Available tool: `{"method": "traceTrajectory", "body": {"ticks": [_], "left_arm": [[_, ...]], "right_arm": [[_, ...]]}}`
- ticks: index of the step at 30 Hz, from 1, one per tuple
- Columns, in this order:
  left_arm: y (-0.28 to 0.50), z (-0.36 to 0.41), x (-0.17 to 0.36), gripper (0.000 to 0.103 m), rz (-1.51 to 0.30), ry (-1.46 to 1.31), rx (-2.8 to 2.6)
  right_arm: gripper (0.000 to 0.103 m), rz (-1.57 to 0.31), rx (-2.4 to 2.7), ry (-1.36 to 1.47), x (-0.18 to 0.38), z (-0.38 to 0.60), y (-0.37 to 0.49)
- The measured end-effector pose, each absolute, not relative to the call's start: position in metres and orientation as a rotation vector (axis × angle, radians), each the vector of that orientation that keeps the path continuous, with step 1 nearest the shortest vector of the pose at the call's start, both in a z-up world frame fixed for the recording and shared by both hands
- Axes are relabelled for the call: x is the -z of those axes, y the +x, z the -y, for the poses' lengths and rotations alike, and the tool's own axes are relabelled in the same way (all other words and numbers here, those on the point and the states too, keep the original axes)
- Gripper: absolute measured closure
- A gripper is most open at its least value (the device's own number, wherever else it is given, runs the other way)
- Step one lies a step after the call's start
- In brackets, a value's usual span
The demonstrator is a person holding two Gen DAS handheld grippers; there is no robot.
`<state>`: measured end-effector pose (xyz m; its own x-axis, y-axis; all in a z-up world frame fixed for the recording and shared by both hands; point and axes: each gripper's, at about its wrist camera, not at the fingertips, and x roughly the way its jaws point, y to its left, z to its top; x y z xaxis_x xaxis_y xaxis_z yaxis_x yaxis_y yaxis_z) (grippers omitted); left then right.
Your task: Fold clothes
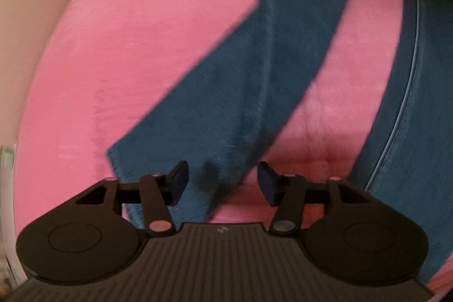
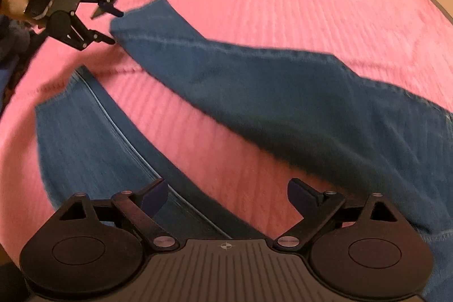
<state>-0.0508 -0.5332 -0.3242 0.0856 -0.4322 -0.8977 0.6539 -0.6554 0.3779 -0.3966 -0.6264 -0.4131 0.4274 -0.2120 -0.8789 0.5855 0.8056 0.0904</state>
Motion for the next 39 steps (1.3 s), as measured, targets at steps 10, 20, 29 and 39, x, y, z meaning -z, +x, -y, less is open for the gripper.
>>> {"method": "traceTrajectory", "body": {"ticks": [10, 20, 29, 39], "left_arm": [[-0.072, 0.493, 0.187, 0.100, -0.500, 1.386, 1.654], [-0.081, 0.539, 0.158, 0.079, -0.595, 1.460, 1.520], [-0.028, 0.535, 0.241, 0.059, -0.717, 1.335, 1.311], [0.003, 0.514, 0.183, 0.069, -0.811, 0.993, 1.360]], "right_arm": [[0.009, -1.038, 0.572, 0.475, 0.407, 0.623, -0.423], [0.009, -1.008, 0.523, 0.445, 0.389, 0.604, -0.431], [0.009, -1.062, 0.538, 0.454, 0.390, 0.584, -0.464], [0.009, -0.940, 0.377, 0.483, 0.378, 0.570, -0.401]]}}
